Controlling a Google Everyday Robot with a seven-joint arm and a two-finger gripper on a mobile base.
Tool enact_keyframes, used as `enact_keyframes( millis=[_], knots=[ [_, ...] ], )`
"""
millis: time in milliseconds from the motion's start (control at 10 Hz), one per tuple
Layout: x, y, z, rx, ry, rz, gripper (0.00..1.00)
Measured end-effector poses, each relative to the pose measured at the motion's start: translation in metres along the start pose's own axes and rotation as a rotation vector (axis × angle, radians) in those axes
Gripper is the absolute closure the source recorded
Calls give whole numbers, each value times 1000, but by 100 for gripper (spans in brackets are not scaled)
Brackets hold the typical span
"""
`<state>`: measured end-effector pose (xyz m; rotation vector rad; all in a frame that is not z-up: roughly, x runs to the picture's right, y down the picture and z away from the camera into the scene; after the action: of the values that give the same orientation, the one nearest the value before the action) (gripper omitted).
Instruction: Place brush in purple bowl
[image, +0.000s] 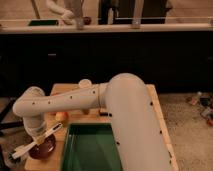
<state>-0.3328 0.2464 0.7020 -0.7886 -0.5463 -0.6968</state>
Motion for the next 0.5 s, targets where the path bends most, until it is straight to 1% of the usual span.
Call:
enact_keyframes(
  millis=[100, 200, 300, 400, 500],
  knots=[
    [0, 0, 0, 0, 0, 0, 92],
    [0, 0, 0, 0, 0, 0, 97],
    [0, 0, 0, 0, 0, 0, 100],
    [0, 0, 1, -1, 0, 0, 97],
    [0, 0, 1, -1, -1, 0, 88]
  ],
)
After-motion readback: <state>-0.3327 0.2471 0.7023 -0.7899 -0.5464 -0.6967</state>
